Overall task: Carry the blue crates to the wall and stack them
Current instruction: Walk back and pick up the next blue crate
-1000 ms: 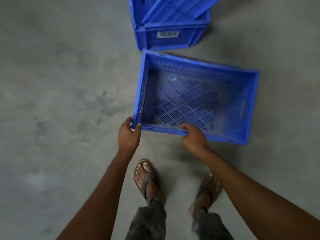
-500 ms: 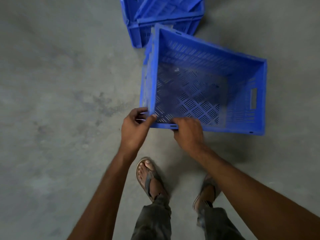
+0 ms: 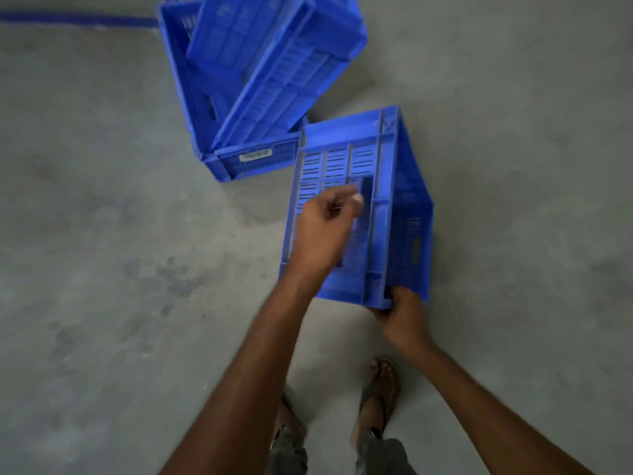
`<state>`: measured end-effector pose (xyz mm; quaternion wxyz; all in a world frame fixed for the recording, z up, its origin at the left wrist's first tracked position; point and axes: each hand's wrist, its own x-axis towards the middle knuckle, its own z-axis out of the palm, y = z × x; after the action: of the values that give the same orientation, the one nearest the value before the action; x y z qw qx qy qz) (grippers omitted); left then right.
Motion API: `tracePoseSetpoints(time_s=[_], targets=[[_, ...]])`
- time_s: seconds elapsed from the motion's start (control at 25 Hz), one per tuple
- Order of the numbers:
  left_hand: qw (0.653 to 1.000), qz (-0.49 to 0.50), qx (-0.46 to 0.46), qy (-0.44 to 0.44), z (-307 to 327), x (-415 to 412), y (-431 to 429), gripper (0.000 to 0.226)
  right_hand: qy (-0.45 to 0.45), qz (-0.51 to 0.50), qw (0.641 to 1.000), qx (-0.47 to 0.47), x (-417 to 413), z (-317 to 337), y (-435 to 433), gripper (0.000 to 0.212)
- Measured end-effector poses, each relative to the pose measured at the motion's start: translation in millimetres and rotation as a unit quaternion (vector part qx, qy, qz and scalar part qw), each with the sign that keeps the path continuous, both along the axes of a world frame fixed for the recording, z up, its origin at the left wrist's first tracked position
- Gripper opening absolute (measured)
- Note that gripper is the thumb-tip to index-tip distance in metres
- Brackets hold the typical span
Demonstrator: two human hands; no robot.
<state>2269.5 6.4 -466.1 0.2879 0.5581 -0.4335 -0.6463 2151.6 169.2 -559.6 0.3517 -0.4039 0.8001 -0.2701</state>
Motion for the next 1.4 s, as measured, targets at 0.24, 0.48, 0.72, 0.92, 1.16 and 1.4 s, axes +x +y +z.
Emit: tracePoseSetpoints(time_s=[0.24, 0.48, 0.72, 0.92, 1.16, 1.4], targets=[[0.988, -0.111, -0.014, -0.109, 6, -93, 23, 0.022, -0.168, -0.011, 0.983, 0.074, -48, 44, 12, 0.008], [0.989, -0.057, -0.020, -0.137, 2, -123, 36, 0.030, -0.430, -0.004, 0.900, 0.070, -87, 107, 20, 0.064], [0.957, -0.156, -0.045, -0.239, 20, -156, 24, 0.019, -0.644, -0.160, 0.747, 0.044, -107, 113, 24, 0.064], [0.938, -0.194, -0.015, -0.286, 12, -193, 40, 0.053, -0.679, -0.221, 0.700, 0.016, -84, 94, 44, 0.075], [0.904, -0.223, -0.086, -0.356, 13, -203, 38, 0.053, -0.492, -0.332, 0.801, 0.081, -130, 60, 28, 0.067], [0.872, -0.144, -0.195, -0.425, 93, -167, 26, 0.063, -0.391, -0.398, 0.823, 0.112, -152, 58, 42, 0.037]])
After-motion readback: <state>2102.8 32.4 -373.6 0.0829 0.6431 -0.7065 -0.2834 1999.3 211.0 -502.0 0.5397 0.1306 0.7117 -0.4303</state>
